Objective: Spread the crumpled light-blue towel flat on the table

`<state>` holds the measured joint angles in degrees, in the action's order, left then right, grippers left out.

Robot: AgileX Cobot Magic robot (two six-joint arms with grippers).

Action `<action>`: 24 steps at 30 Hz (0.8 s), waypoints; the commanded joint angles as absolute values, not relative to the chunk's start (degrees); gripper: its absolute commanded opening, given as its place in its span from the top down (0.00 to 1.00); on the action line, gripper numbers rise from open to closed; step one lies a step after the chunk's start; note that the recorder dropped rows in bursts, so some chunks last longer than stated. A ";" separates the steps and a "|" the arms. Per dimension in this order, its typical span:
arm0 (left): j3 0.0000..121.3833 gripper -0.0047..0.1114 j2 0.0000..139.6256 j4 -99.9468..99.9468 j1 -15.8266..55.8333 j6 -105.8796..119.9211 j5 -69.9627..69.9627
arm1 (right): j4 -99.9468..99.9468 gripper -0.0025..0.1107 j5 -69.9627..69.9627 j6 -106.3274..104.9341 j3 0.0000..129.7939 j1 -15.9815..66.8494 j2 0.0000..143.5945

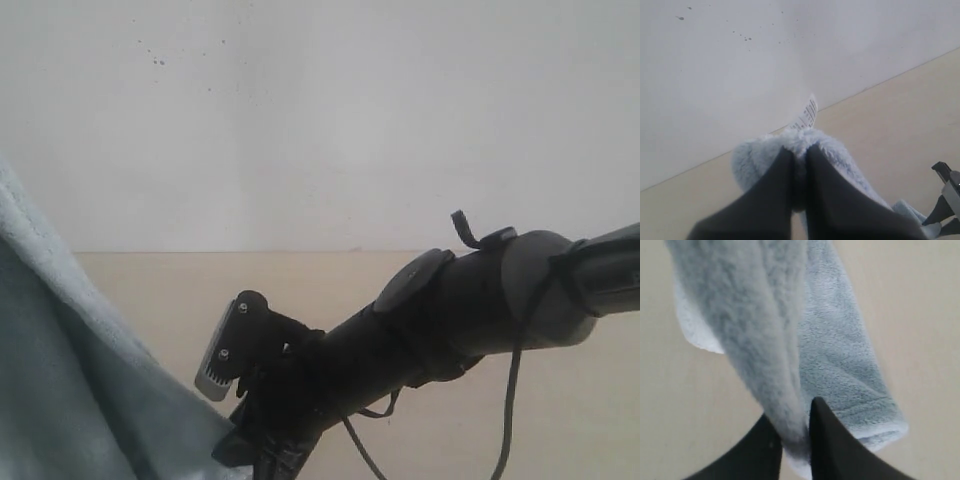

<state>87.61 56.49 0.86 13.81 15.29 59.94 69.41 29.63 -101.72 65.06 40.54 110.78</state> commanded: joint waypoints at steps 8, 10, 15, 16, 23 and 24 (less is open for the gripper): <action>88.02 0.93 52.92 0.00 13.96 14.63 60.75 | 60.59 0.98 17.05 -83.27 64.62 39.04 99.76; 88.02 0.93 52.01 0.00 13.96 14.63 62.10 | 51.69 0.98 20.37 -72.71 63.97 35.83 93.37; 87.22 0.93 49.64 -1.71 13.96 14.52 63.49 | 22.70 0.98 31.28 -51.15 63.97 30.25 78.86; 86.79 0.93 49.05 -2.35 13.96 14.52 63.89 | 16.97 0.98 32.73 -47.23 63.97 29.80 76.54; 83.44 0.93 44.30 -7.38 14.09 12.62 64.10 | -0.82 0.98 37.39 -34.60 64.09 29.68 61.85; 83.10 0.93 43.59 -7.89 14.59 12.15 64.10 | -1.67 0.98 37.63 -34.39 64.09 29.68 60.29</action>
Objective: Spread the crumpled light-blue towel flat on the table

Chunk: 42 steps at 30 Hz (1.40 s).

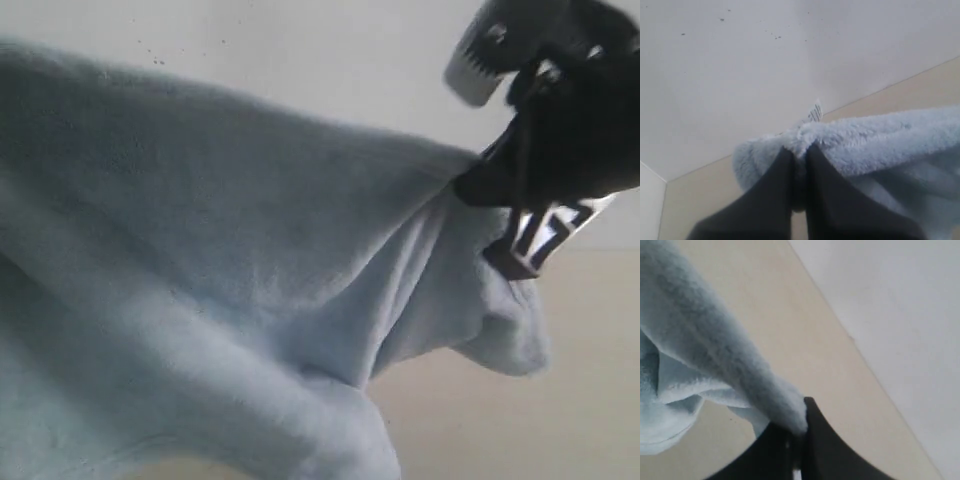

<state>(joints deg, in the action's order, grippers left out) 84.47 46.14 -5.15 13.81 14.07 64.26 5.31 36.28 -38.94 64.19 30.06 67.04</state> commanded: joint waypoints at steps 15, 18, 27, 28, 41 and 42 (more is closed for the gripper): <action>82.78 0.93 39.80 -9.64 16.56 11.31 67.57 | -18.61 0.98 52.64 -26.48 66.18 29.68 46.49; 80.92 0.93 39.80 -10.28 16.56 11.31 67.47 | -18.61 0.98 52.88 -26.48 66.18 29.68 48.03; 67.59 0.93 46.99 -14.62 16.56 9.33 64.02 | -18.61 0.98 50.57 -26.59 66.18 29.68 60.94; 66.32 0.93 48.17 -14.98 16.56 9.00 62.57 | -18.61 0.98 49.50 -26.48 66.18 29.68 62.89; 62.63 0.93 76.61 -19.28 14.14 3.80 45.01 | -24.51 0.98 29.87 -24.81 67.75 29.68 92.74; 62.63 0.93 79.20 -19.28 13.16 3.69 43.36 | -25.68 0.98 28.96 -24.00 68.56 29.68 94.86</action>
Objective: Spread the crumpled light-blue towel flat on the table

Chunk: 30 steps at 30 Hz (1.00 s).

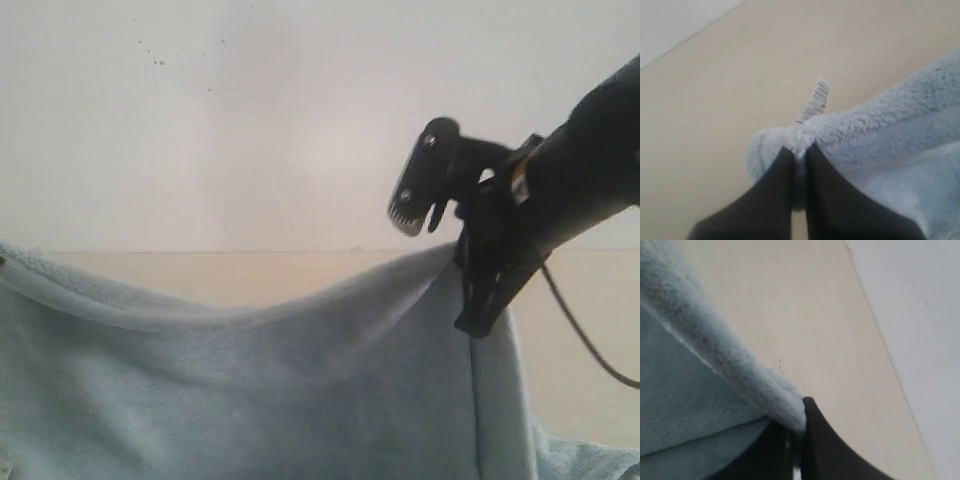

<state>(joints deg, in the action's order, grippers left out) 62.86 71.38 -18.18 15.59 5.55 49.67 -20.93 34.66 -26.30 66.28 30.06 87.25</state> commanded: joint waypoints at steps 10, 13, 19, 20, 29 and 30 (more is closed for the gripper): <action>63.75 0.92 99.01 -19.28 4.54 -2.10 17.54 | -28.68 0.95 24.17 -13.89 90.03 22.51 118.83; 67.34 0.84 101.67 -19.15 4.57 -2.19 9.61 | -28.16 0.80 25.45 -12.40 99.16 21.89 122.84; 74.78 0.35 102.20 -15.10 4.57 -11.05 14.62 | -20.83 0.45 31.52 -9.82 107.93 21.89 123.30; 75.02 0.32 102.20 -14.97 4.57 -11.79 16.16 | -20.40 0.47 32.58 -10.24 107.93 21.89 123.03; 71.12 0.55 99.05 -12.76 4.70 -4.93 27.66 | -16.81 0.54 44.23 -13.03 107.93 21.89 122.02; 68.99 0.55 97.24 -12.12 4.70 -4.82 26.66 | -16.81 0.54 45.00 -13.28 107.93 21.89 121.79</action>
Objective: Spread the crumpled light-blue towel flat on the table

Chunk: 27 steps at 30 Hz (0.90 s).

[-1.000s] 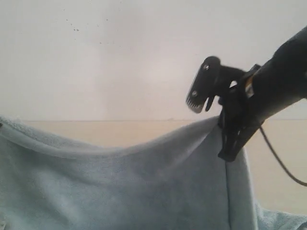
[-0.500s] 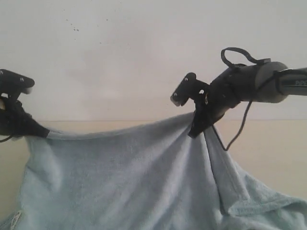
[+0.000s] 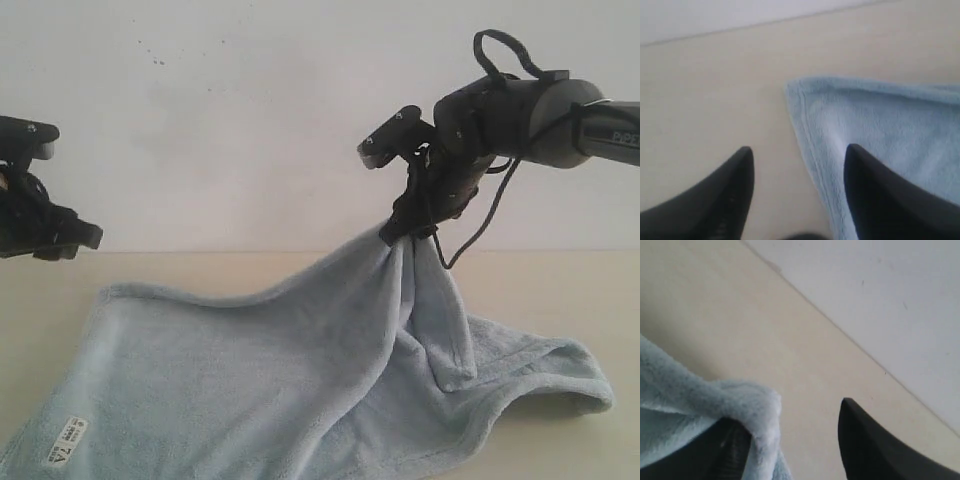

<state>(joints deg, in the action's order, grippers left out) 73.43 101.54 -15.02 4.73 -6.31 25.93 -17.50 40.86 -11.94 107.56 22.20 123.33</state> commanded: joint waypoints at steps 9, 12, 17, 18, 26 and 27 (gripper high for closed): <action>55.65 0.55 83.80 -9.00 4.70 -1.80 24.99 | -13.92 0.54 46.36 -14.97 107.93 21.89 120.63; 51.44 0.55 81.15 -8.42 4.70 -1.46 23.14 | -13.81 0.54 45.68 -14.36 107.93 21.89 120.63; 47.62 0.55 79.94 -7.16 4.70 -0.70 22.60 | -13.81 0.54 49.26 -12.51 107.93 21.62 120.63; 46.93 0.55 80.04 -6.43 4.70 0.00 22.60 | -13.37 0.54 50.47 -12.38 107.79 21.12 120.63; 45.25 0.55 80.04 -0.79 4.70 5.31 21.10 | -10.67 0.92 52.58 -12.11 95.18 17.55 118.32; 45.25 0.55 80.04 0.00 4.70 5.73 21.10 | -10.55 0.98 51.20 -12.11 93.14 16.90 117.30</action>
